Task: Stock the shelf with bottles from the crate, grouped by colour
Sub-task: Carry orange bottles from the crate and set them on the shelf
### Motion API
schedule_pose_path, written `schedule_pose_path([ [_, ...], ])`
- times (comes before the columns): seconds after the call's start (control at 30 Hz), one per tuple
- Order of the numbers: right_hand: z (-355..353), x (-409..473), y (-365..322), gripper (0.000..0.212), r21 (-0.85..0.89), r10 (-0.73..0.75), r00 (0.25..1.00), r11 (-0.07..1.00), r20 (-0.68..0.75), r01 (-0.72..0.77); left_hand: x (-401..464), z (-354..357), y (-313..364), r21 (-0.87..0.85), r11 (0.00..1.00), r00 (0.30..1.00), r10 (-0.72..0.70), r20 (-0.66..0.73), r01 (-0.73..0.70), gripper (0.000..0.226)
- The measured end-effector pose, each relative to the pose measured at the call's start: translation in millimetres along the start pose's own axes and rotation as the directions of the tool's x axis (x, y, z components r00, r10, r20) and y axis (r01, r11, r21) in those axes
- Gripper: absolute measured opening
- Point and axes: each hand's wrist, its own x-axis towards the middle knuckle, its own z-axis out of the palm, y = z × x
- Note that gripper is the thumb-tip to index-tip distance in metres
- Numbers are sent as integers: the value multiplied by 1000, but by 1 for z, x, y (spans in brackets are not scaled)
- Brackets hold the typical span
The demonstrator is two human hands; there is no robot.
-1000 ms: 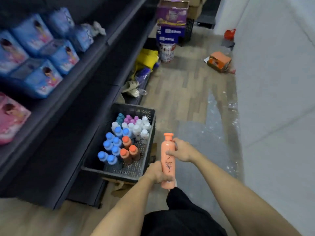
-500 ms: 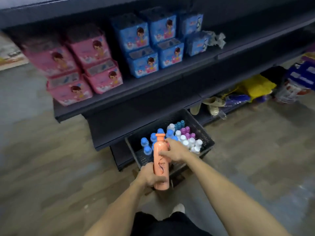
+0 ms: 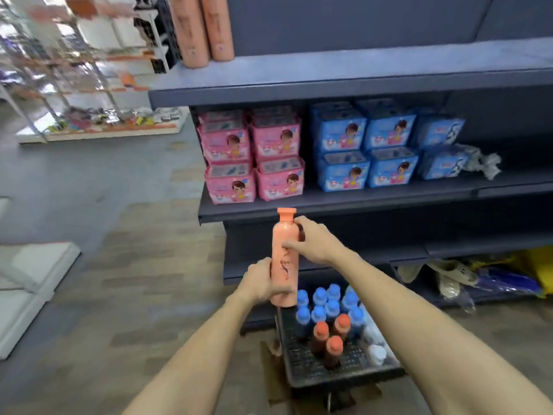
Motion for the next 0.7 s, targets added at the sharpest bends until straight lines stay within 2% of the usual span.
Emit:
schedule_pose_path([
  [0.17, -88, 24, -86, 50, -170, -228, 955, 966, -189, 196, 24, -112, 60, 40, 981, 965, 191, -179, -187, 64],
  [0.27, -142, 31, -148, 52, -234, -348, 896, 928, -276, 289, 25, -187, 100, 92, 953, 902, 304, -308, -290, 66],
  [0.37, -188, 33, -212, 54, -314, -455, 834, 878, -311, 362, 15, -252, 134, 68, 919, 835, 382, -395, -388, 60],
  [0.43, -212, 33, -249, 52, -346, -496, 809, 854, -315, 388, 9, -287, 149, 42, 899, 803, 410, -433, -436, 59],
  [0.57, -228, 44, -294, 48, -329, -538, 781, 835, -317, 442, 12, -334, 155, -1, 883, 757, 402, -515, -469, 71],
  [0.7, -213, 67, -308, 47, -297, -540, 770, 838, -340, 457, 22, -357, 141, 21, 899, 767, 385, -513, -437, 69],
])
